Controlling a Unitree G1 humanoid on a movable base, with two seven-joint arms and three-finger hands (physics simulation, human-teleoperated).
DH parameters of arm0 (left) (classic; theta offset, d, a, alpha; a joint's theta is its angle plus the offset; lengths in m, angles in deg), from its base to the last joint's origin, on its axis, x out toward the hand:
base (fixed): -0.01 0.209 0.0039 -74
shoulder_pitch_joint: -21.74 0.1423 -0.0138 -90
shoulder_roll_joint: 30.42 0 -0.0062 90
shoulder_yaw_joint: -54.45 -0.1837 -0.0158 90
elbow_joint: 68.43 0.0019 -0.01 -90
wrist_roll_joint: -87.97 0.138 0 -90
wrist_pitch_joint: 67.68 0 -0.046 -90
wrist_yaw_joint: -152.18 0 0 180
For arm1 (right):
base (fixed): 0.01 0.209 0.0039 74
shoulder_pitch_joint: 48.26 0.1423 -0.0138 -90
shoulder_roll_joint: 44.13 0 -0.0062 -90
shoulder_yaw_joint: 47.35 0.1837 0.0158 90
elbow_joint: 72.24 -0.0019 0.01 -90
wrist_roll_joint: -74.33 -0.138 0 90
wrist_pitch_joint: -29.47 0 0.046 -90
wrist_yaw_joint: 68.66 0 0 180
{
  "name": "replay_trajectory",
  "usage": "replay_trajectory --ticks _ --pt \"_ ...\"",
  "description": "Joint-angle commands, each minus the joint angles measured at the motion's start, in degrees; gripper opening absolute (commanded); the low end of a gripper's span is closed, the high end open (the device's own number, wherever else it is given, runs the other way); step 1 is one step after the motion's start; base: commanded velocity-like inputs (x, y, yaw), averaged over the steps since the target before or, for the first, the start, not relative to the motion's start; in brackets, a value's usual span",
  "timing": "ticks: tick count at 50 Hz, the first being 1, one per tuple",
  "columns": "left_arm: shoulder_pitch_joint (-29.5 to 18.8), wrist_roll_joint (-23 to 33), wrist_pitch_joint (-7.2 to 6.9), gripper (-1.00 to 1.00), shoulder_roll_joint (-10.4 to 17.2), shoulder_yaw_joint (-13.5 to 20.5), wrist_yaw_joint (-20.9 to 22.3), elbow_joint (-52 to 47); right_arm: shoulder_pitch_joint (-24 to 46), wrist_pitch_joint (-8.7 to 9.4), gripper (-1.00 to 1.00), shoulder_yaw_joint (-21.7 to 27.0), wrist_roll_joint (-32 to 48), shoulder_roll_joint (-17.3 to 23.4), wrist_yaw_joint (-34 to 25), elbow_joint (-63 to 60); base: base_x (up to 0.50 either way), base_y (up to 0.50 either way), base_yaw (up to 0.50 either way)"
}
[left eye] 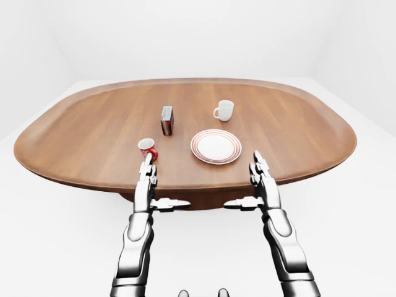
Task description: Pick up the red mug and put it on the plate
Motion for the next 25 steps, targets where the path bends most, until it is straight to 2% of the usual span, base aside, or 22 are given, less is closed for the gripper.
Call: replay_trajectory --ticks 1,5,7,8,9,11,13,14,15,16,19,20,21,25 --pt "-1.5 -2.5 -0.49 1.0 1.1 2.4 1.0 1.5 0.3 2.97 1.0 1.0 -1.8 0.5 -2.6 -2.0 0.0 0.0 0.0" --pt "-1.6 -2.9 -1.15 1.0 1.2 2.4 1.0 -0.6 -0.1 3.42 1.0 1.4 -2.4 0.7 -2.4 -5.9 0.0 0.0 0.0" --pt "-1.9 -2.8 -0.93 1.0 1.4 2.5 0.9 -2.7 0.1 3.42 1.0 1.7 -2.5 0.9 -2.2 -8.7 0.0 0.0 0.0" --pt "-2.5 -2.8 -2.06 1.0 1.8 2.6 0.9 -7.3 0.7 3.42 1.0 2.4 -3.2 1.1 -2.0 -13.0 0.0 0.0 0.0" --pt "-3.9 -3.7 -4.5 1.0 1.9 3.6 -0.3 -12.8 1.5 3.42 1.0 2.9 -3.4 1.6 -1.7 -17.1 0.0 0.0 0.0" --pt "-7.7 -8.6 -4.5 1.0 2.3 5.8 -2.4 -22.9 3.3 3.42 1.0 3.5 -3.3 2.3 -1.5 -23.8 0.0 0.0 0.0" --pt "-15.3 -17.7 -4.5 1.0 3.8 10.4 -8.2 -32.7 6.8 3.42 1.0 4.4 -2.9 3.7 -1.8 -32.2 0.0 0.0 0.0" --pt "-18.7 -21.6 -4.5 1.0 5.4 12.0 -11.1 -34.9 9.0 3.42 1.0 5.0 -2.9 4.2 -1.9 -35.3 0.0 0.0 0.0" --pt "-18.7 -22.6 -4.5 1.0 6.2 11.7 -12.0 -34.9 9.2 3.42 1.0 5.1 -2.8 4.1 -2.0 -35.5 0.0 0.0 0.0" --pt "-22.6 -25.3 -4.5 1.0 7.9 13.0 -15.1 -35.5 11.8 3.42 1.0 5.8 -3.3 4.8 -2.0 -38.2 0.0 0.0 0.0" --pt "-23.9 -28.1 -4.5 1.0 10.0 12.6 -17.7 -35.6 13.0 3.42 1.0 6.1 -4.0 4.9 -1.8 -39.0 0.0 0.0 0.0" --pt "-23.9 -28.2 -4.5 1.0 10.1 12.6 -17.9 -35.6 13.0 3.42 1.0 6.1 -4.0 4.9 -1.8 -39.0 0.0 0.0 0.0" --pt "-22.6 -25.9 -4.5 1.0 9.8 10.9 -16.7 -33.1 13.5 3.42 1.0 6.0 -4.0 4.9 -1.8 -39.1 0.0 0.0 0.0" --pt "-21.5 -25.5 -4.5 1.0 9.6 10.5 -16.3 -32.6 12.2 3.42 1.0 5.6 -3.9 4.6 -1.8 -38.0 0.0 0.0 0.0"
